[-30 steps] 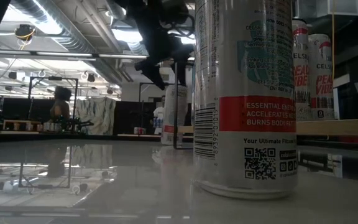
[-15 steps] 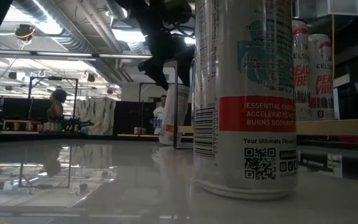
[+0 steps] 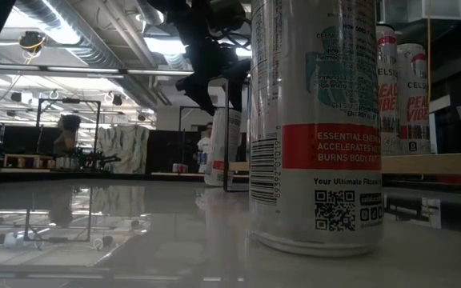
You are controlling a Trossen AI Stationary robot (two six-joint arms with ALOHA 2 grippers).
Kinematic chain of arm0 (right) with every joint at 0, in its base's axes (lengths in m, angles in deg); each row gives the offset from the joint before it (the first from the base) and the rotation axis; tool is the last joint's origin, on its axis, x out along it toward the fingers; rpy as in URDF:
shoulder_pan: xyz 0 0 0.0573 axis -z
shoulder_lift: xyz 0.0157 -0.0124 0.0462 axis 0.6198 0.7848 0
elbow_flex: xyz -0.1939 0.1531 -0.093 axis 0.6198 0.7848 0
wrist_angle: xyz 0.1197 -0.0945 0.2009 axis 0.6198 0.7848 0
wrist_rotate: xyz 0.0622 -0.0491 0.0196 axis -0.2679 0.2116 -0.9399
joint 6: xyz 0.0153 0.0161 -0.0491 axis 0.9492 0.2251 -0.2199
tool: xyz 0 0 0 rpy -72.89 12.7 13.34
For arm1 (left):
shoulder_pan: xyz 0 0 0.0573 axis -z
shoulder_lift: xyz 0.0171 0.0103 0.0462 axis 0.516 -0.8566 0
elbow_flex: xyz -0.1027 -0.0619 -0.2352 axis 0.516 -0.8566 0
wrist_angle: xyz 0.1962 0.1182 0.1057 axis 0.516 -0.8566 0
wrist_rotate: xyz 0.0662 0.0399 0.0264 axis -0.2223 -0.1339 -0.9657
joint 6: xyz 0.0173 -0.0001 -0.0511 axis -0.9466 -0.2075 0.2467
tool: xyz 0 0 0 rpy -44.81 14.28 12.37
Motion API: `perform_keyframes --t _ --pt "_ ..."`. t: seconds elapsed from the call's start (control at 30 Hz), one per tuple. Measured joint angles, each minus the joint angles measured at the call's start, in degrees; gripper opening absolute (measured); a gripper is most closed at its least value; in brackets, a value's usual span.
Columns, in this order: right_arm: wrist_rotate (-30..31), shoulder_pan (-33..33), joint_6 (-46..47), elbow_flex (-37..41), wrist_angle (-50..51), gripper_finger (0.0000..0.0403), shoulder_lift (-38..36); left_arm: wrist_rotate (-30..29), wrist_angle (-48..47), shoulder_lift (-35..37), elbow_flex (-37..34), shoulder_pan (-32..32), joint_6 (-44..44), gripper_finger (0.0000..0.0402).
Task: Place canned beverage on shelf
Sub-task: Put the white pink soda can on the shelf aligned with the other white pink soda cans
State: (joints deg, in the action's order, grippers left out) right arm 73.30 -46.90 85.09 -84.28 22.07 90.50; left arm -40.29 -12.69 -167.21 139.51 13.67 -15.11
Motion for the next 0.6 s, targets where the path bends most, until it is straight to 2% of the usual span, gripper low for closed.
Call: perform_keyframes --t 0.33,0.6 --pt "0.0 0.0 0.0 0.0 0.0 0.0374 0.0 -0.2 -0.3 0.4 1.9 -0.3 0.0 0.0377" --pt "0.0 0.0 0.0 0.0 0.0 0.0374 0.0 -0.3 -1.8 0.5 1.9 0.7 3.5 0.0377"
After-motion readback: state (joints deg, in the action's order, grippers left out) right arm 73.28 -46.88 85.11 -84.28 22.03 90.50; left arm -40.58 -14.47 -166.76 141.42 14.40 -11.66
